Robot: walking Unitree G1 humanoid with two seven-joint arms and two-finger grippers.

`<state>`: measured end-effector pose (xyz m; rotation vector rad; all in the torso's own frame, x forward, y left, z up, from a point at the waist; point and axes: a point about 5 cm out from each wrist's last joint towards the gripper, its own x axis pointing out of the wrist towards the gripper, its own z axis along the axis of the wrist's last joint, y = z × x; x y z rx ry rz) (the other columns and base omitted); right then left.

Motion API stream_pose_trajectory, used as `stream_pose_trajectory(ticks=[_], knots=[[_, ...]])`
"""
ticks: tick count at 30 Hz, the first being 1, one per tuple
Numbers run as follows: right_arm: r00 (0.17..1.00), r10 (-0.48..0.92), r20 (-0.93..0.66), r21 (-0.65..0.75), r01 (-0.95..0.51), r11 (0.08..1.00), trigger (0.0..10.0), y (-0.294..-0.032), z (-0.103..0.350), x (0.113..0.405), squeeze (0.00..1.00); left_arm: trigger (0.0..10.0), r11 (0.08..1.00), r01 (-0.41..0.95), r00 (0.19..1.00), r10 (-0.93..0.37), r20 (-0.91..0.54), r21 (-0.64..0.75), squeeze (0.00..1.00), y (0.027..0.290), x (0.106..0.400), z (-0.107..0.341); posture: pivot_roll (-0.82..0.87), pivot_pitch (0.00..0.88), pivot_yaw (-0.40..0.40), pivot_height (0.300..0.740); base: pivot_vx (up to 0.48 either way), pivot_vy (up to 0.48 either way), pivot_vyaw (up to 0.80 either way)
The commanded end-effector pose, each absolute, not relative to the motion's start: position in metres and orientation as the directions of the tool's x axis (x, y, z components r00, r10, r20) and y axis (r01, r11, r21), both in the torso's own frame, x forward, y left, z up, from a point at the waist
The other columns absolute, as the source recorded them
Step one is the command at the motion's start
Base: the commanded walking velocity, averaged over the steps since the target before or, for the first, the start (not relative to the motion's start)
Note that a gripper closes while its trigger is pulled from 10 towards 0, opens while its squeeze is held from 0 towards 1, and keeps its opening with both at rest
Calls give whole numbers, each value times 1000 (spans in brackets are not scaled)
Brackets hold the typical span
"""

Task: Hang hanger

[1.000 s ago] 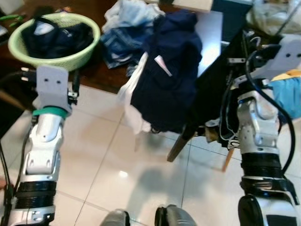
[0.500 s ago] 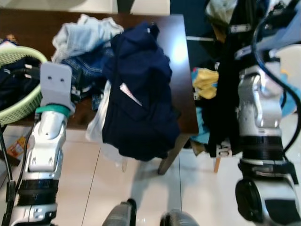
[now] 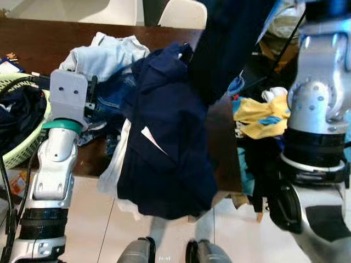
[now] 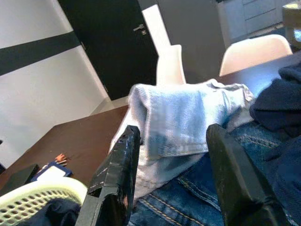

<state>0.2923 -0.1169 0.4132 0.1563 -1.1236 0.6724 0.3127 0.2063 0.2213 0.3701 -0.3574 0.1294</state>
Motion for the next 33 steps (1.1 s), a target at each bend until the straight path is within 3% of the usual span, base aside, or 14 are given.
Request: stream_pose_trajectory(ticks=[1, 4, 8, 10, 13, 14, 15, 20, 23, 25, 28, 29, 32, 33], knots=[[327, 531, 782, -285, -571, 770, 10000, -104, 389, 304, 0, 10000, 921, -160, 935, 26, 354, 356, 0, 201, 309, 217, 49, 85, 49, 740, 0, 0, 0], [504, 646, 573, -400, -516, 758, 10000, -85, 330, 331, 0, 10000, 921, -132, 938, -4, 347, 365, 0, 196, 303, 214, 48, 97, 42, 740, 0, 0, 0], [597, 655, 464, -425, -499, 755, 10000, -82, 302, 341, 0, 10000, 920, -116, 937, -24, 349, 375, 0, 193, 298, 214, 45, 104, 41, 740, 0, 0, 0], [793, 532, 297, -470, -364, 804, 10000, -92, 269, 365, 0, 10000, 911, -117, 917, -53, 395, 394, 0, 185, 286, 222, 51, 116, 32, 740, 0, 0, 0], [848, 465, 253, -477, -309, 823, 10000, -101, 258, 371, 0, 10000, 908, -117, 909, -66, 412, 402, 0, 181, 280, 226, 57, 120, 30, 740, 0, 0, 0], [873, 429, 231, -492, -276, 826, 10000, -108, 252, 375, 871, 10000, 911, -113, 906, -69, 417, 398, 0, 177, 276, 226, 60, 124, 27, 740, 0, 0, 0], [871, 439, 222, -496, -287, 820, 10000, -111, 251, 375, 1000, 10000, 913, -110, 907, -69, 416, 392, 0, 175, 274, 226, 61, 126, 26, 740, 0, 0, 0], [791, 612, -6, -587, -498, 638, 10000, -116, 228, 366, 1000, 10000, 917, -95, 914, -73, 398, 388, 0, 170, 275, 220, 52, 131, 24, 740, 0, 0, 0], [771, 636, -25, -533, -549, 644, 10000, -121, 226, 364, 1000, 10000, 917, -93, 914, -76, 398, 388, 0, 170, 276, 221, 52, 131, 24, 740, 0, 0, 0], [717, 692, 87, -252, -656, 711, 10000, -133, 236, 357, 1000, 10000, 918, -90, 915, -77, 396, 386, 0, 169, 277, 221, 47, 134, 25, 740, 0, 0, 0], [677, 713, 182, -92, -711, 698, 10000, -140, 244, 351, 1000, 10000, 918, -89, 916, -77, 394, 386, 0, 169, 276, 222, 47, 134, 25, 740, 0, 0, 0], [640, 706, 305, 90, -757, 647, 10000, -150, 249, 343, 188, 10000, 919, -87, 917, -76, 391, 385, 0, 170, 276, 221, 46, 140, 28, 740, 0, 0, 0], [640, 706, 305, 90, -757, 647, 10000, -150, 249, 343, 188, 10000, 919, -87, 917, -76, 391, 385, 0, 170, 276, 221, 46, 140, 28, 740, 0, 0, 0], [617, 687, 384, 190, -781, 595, 10000, -157, 251, 336, 0, 10000, 920, -87, 919, -75, 387, 383, 0, 170, 275, 222, 44, 142, 29, 740, 0, 0, 0]])
